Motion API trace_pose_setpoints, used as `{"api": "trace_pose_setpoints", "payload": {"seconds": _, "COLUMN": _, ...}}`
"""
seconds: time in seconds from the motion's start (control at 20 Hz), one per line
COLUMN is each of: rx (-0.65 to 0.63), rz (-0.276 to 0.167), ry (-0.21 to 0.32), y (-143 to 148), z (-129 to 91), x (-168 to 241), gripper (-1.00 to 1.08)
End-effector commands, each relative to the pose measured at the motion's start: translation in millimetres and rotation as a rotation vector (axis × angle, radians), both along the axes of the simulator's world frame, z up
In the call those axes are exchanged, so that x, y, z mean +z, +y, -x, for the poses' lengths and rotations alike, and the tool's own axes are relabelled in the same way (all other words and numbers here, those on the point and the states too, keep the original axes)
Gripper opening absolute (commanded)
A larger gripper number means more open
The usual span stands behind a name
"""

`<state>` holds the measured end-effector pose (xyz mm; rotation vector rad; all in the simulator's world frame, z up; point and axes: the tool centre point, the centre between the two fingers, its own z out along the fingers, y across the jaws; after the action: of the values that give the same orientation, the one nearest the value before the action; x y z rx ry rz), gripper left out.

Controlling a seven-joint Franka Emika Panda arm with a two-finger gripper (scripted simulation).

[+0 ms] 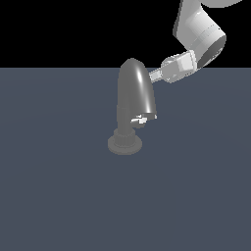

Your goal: Turn on the faucet by rotating a designated handle.

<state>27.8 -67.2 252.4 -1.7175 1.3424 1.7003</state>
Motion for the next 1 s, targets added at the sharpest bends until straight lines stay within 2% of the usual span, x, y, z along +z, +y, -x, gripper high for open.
{"api": "trace_pose_setpoints", "payload": {"seconds": 0.0, "rx": -0.036, "rz": -0.016, "ry": 0.045, "y": -3.2, "z": -1.4, "x": -12.6, "gripper": -1.00}}
{"api": "trace_pose_setpoints", "payload": {"seconds": 0.55, "rx": -0.188, "rz": -0.076, "ry": 0.225, "y": -14.1, "z": 2.6, "x": -66.8, "gripper": -1.00}}
{"api": "trace_pose_setpoints", "payload": {"seconds": 0.75, "rx": -0.212, "rz": -0.085, "ry": 0.253, "y": -15.2, "z": 4.6, "x": -75.3, "gripper": -1.00}}
{"api": "trace_pose_setpoints", "payload": {"seconds": 0.95, "rx": -0.217, "rz": -0.087, "ry": 0.259, "y": -15.4, "z": 5.1, "x": -77.1, "gripper": -1.00}}
